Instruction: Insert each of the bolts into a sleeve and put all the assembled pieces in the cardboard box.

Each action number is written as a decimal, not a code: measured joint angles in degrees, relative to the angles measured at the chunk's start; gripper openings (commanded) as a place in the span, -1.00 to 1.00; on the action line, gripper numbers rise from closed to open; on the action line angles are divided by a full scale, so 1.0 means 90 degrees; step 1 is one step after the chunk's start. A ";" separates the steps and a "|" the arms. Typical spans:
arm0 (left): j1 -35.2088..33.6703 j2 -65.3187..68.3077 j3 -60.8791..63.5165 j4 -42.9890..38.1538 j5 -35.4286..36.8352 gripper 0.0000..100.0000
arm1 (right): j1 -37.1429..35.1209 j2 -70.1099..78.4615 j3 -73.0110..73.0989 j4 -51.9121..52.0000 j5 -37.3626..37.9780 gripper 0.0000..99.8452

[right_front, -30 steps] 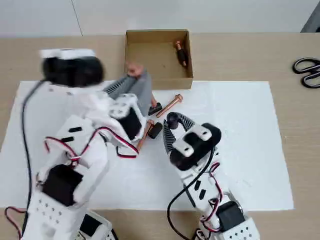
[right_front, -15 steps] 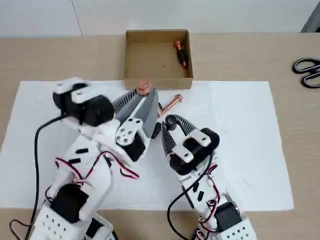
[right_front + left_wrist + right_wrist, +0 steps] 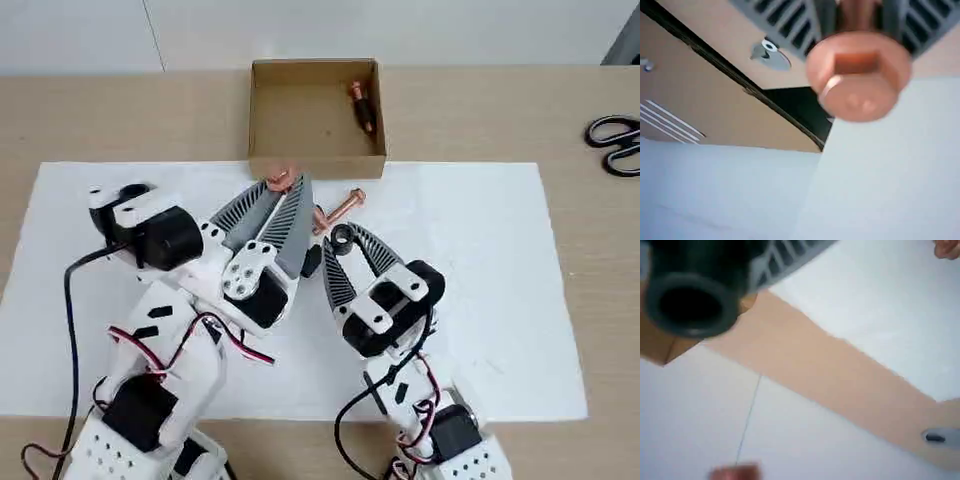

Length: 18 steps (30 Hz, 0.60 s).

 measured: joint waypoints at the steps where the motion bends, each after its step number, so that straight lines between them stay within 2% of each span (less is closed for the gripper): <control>1: 0.0059 0.0000 0.0039 0.0000 0.0000 -0.99 | 0.0000 0.0010 0.0020 0.0000 0.0000 -0.99; 5: 0.0186 -0.0010 0.0186 0.0068 -0.0059 -0.99 | 0.0000 0.0000 0.0020 0.0000 0.0000 -0.99; 10: 0.0322 0.0000 0.0313 0.0049 -0.0625 -0.99 | -0.0410 0.0000 0.0020 0.0000 0.0000 -0.99; 18: 0.0313 0.0000 0.0332 0.0029 -0.0703 -0.99 | -0.0537 0.0000 0.0020 0.0000 0.0000 -0.99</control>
